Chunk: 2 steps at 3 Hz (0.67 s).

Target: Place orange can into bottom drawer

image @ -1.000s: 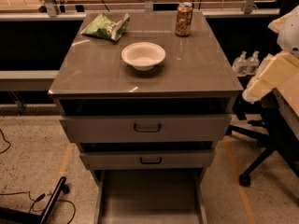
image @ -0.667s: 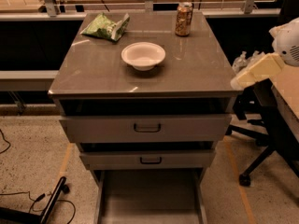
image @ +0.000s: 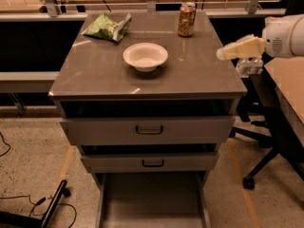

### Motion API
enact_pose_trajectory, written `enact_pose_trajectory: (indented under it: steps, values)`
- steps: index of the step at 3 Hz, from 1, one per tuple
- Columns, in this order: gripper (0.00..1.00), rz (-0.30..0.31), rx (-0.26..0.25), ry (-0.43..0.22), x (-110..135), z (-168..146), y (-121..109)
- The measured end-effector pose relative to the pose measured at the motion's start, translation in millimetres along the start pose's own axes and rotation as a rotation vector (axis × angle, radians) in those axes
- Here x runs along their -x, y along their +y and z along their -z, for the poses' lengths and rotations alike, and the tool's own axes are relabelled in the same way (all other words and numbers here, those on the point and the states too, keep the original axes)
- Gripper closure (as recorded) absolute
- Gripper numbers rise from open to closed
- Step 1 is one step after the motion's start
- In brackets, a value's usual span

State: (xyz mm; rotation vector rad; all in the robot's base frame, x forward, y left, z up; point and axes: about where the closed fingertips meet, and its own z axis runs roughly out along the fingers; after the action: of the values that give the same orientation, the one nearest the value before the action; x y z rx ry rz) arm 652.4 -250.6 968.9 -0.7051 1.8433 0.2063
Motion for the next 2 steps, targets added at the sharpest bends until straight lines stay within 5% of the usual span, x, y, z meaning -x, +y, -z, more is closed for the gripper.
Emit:
enact_pose_trajectory:
  steps: [1, 2]
  values:
    - [0.0, -0.066, -0.093, -0.124, 26.8, -22.6, -26.8]
    - [0.0, -0.066, -0.168, -0.175, 39.7, -18.5, -45.5]
